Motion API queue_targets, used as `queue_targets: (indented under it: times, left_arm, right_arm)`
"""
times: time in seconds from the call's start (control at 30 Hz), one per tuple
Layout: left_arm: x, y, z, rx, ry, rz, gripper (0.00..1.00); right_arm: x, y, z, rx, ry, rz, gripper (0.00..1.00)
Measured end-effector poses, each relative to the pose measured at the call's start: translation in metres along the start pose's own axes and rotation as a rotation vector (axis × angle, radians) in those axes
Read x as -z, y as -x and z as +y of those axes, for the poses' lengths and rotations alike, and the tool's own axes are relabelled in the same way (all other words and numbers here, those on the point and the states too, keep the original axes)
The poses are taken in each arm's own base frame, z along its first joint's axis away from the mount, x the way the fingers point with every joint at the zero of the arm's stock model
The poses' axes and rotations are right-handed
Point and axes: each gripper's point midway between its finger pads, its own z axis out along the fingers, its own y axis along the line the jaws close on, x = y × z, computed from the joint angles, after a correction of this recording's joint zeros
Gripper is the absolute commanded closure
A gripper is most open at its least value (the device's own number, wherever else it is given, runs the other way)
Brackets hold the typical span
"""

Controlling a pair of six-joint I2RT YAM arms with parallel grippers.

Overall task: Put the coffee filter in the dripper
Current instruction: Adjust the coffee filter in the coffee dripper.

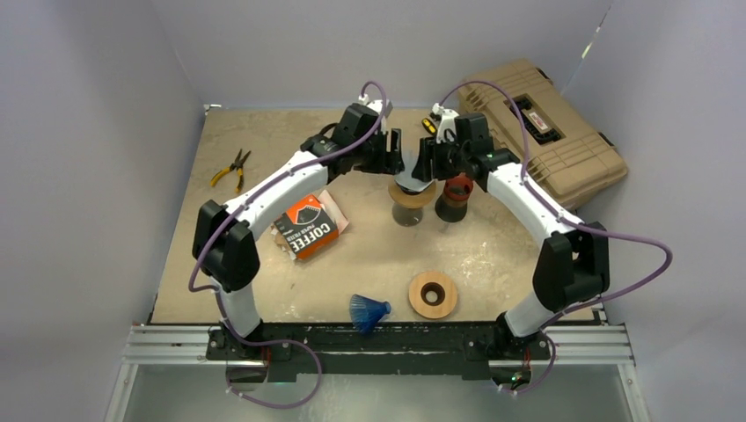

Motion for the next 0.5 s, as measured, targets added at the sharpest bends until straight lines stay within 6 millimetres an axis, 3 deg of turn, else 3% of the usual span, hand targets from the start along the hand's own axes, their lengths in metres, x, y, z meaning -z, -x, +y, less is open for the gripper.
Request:
queue_targets:
  times: [0.23,0.5]
  left_arm:
    - [0.022,0.02,-0.002,0.007,-0.016,-0.058,0.32]
    - [0.027,0.02,-0.004,0.012,-0.041,-0.064,0.33]
  right_arm:
    - [0.021,0.019,0.009,0.006,0.006,-0.06,0.27]
    - [0.057,0.047,0.026,0.019,0.025,-0.159,0.23]
